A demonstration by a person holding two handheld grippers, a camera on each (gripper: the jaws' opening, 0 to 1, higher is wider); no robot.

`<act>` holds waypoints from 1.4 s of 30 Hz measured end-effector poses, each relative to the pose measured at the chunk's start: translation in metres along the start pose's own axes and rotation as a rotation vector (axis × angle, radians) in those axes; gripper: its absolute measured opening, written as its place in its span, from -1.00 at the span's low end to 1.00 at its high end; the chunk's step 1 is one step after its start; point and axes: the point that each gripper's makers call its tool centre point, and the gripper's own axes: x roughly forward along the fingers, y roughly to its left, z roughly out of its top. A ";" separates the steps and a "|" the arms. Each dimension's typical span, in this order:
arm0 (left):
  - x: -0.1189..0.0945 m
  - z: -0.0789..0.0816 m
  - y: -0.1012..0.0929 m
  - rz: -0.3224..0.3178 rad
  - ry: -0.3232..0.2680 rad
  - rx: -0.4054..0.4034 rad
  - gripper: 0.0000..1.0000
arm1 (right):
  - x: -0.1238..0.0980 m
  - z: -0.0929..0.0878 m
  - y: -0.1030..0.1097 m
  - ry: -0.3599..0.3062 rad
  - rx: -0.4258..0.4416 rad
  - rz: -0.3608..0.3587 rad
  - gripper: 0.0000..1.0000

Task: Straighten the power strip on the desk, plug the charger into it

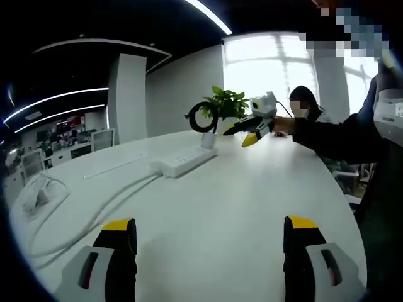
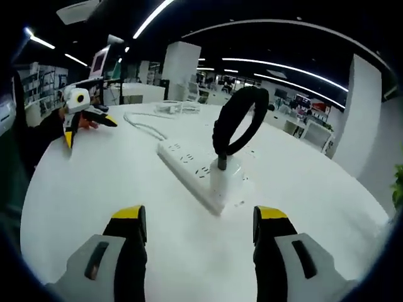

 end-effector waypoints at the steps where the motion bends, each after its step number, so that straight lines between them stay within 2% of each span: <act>1: 0.000 0.000 0.000 0.000 0.001 0.002 0.98 | -0.002 -0.002 0.000 0.000 0.004 -0.003 0.36; 4: 0.001 0.002 -0.001 0.005 0.001 0.011 0.98 | -0.007 -0.004 -0.001 -0.007 0.017 -0.020 0.39; 14: 0.001 0.007 0.001 0.016 0.008 0.025 0.98 | -0.021 0.001 0.014 -0.064 0.041 -0.029 0.44; 27: 0.002 0.014 0.001 0.020 0.027 0.054 0.98 | -0.033 -0.010 0.021 -0.112 0.104 -0.056 0.58; 38: 0.006 0.027 -0.010 -0.001 0.022 0.074 0.98 | -0.050 -0.012 0.027 -0.167 0.163 -0.086 0.71; 42: 0.005 0.026 -0.011 -0.004 0.028 0.080 0.98 | -0.052 -0.015 0.030 -0.180 0.182 -0.095 0.75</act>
